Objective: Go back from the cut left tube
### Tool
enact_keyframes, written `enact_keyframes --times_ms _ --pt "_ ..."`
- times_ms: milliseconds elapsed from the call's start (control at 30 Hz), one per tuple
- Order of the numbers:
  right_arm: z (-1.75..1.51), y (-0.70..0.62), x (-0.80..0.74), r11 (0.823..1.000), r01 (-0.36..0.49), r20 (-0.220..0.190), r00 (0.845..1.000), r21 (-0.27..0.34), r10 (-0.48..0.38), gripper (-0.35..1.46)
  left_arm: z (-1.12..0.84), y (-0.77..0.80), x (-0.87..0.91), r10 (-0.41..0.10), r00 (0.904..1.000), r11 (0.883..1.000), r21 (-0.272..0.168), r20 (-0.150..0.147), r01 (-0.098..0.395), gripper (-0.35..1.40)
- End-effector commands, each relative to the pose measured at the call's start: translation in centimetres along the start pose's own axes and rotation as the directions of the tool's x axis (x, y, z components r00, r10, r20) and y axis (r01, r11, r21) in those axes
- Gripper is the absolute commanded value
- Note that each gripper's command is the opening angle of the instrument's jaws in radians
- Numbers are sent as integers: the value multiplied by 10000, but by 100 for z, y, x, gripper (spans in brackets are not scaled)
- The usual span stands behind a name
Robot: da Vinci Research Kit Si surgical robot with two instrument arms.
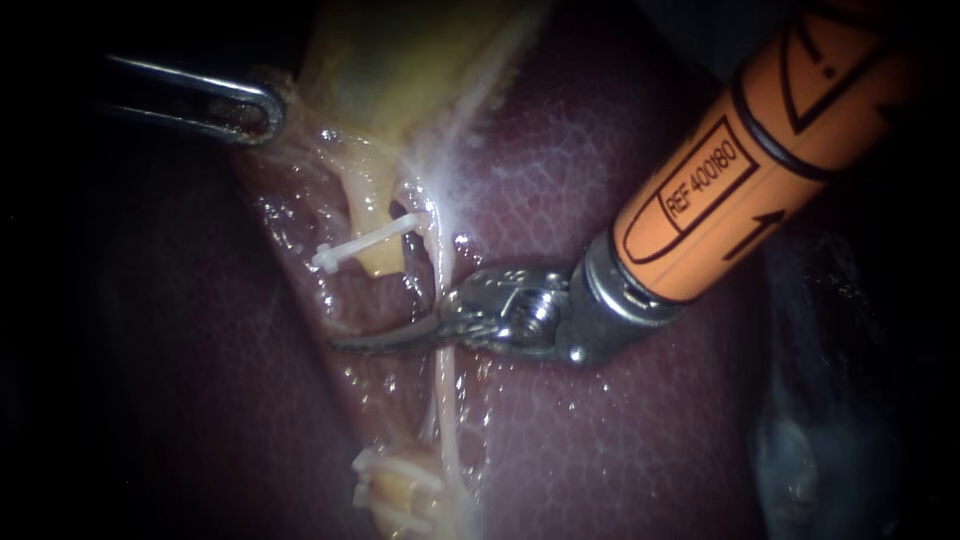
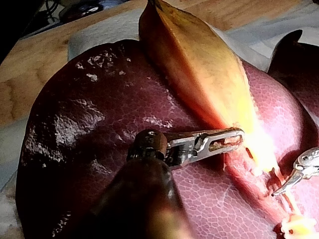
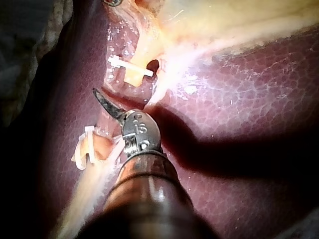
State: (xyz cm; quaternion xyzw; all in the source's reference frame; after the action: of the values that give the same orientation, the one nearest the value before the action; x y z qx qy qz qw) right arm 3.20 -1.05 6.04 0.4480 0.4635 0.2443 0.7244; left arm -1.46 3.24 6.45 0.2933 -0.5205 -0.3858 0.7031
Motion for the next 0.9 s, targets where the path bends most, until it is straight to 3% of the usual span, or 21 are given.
enact_keyframes --times_ms 33,167,200,233,267,300,367,567,667,700,767,900 --pt "-1 0 0 10000 4 1 10000 8 -4 -35 0 1 0 3 10000 10000 0 -4 -3 -35" --pt "-2 -2 2 10000 -3 30 10000 79 2 -35 0 0 1 6 10000 10000 -3 -4 -6 -35" --pt "-1 -2 3 9999 -7 52 10000 129 6 2 0 0 1 6 10000 10000 -3 -4 -6 -35" --pt "0 -2 3 10000 -6 11 10000 43 6 54 0 1 1 7 10000 10000 -3 -4 -7 -35" --pt "2 -2 3 9998 115 -77 9999 -151 -116 120 1 1 1 7 10000 10000 -3 -4 -7 -35" --pt "4 -2 4 9988 231 -200 9995 -438 -240 133 1 1 1 7 10000 10000 -2 -4 -7 -35" --pt "5 -3 4 9982 217 -251 9994 -552 -231 141 1 1 1 9 10000 10000 0 -5 -9 -35" --pt "3 -8 3 9939 742 -301 9966 -810 -768 143 1 2 2 11 10000 10000 0 -5 -11 -35" --pt "-5 -17 -2 9746 1686 -301 9841 -1472 -1748 143 0 2 2 13 10000 10000 2 -6 -13 -35" --pt "-10 -21 -4 9600 2149 -186 9749 -1796 -2217 143 0 2 2 13 10000 10000 2 -6 -13 -35" --pt "-21 -29 -7 9328 2784 253 9596 -2287 -2802 143 0 2 2 16 10000 10000 3 -7 -16 -35" --pt "-56 -49 -9 8486 4084 2344 9090 -3362 -3446 143 1 4 3 24 10000 10000 3 -7 -24 -35"
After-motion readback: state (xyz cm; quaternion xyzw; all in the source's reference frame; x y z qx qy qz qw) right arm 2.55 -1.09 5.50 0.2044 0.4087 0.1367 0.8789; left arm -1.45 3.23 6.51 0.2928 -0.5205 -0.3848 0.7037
